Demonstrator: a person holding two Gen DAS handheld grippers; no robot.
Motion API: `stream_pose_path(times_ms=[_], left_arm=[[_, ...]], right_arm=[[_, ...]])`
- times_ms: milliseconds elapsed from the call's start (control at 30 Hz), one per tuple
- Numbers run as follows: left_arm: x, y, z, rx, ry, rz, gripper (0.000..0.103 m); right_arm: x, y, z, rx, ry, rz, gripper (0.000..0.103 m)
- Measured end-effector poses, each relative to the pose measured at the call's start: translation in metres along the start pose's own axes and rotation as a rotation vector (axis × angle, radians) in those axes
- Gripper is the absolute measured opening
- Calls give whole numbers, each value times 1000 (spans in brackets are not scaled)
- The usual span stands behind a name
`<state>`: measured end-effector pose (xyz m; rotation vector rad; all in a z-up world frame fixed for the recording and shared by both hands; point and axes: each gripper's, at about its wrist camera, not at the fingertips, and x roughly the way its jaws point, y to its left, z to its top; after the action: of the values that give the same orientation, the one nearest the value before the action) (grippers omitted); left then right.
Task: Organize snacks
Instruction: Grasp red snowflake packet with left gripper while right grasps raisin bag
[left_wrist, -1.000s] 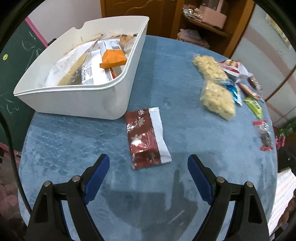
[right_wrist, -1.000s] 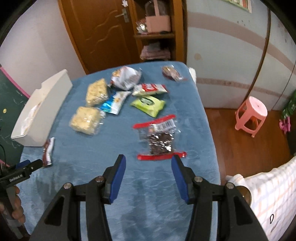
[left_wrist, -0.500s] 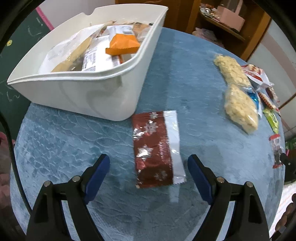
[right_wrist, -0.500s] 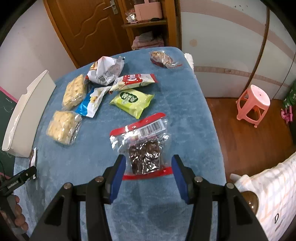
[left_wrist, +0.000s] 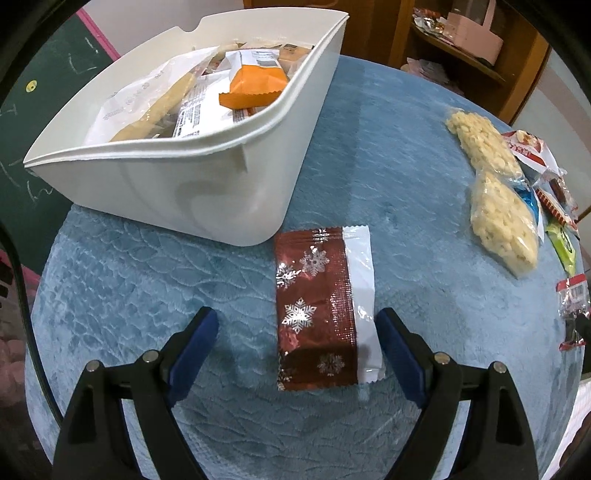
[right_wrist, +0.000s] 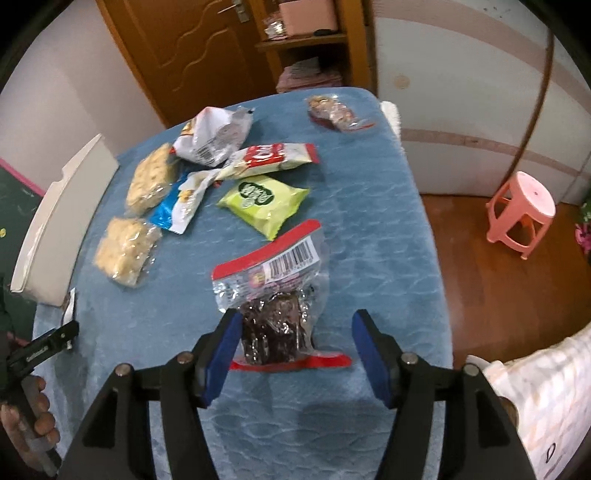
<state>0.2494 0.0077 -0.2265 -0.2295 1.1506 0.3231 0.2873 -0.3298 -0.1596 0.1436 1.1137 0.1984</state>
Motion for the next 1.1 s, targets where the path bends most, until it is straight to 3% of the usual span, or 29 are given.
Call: stream_pose_path(times_ms=[167,233,367,500,567,600,633,700,800,933,1100], left_arm=[[-1,-3,-4,-12,-5,14,87],[0,1,-7,-14,-7,16,89],[0,14,-4,-20,-12,16,92],[1,17,-3,-33,-16,19,93],[0,16,-3,-36,-12,12,88],[-1,15,-4,-32,-14,7,77],[-5,11,-6,-16,-23,5,61],[-14,4,-9,8,-31,16,43],[-20,1,-18,16,-45,47,39],[-36,12,-27,-20,2,-75,37],[-78,13,-36,35,-12,-173,37]], right_arm=[[5,11,3,-47,12,16,63],[15,19,2,-91,43,-29,63],[21,45,-6,-222,15,-149,63],[19,43,-7,-193,5,-136,56],[15,39,-7,-173,3,-122,52],[14,38,-7,-163,4,-115,50],[11,36,-8,-151,3,-108,49],[8,36,-10,-134,6,-88,48],[3,39,-16,-127,15,-60,48],[-13,57,-25,-139,12,-21,48],[-52,91,-33,-170,-40,26,48]])
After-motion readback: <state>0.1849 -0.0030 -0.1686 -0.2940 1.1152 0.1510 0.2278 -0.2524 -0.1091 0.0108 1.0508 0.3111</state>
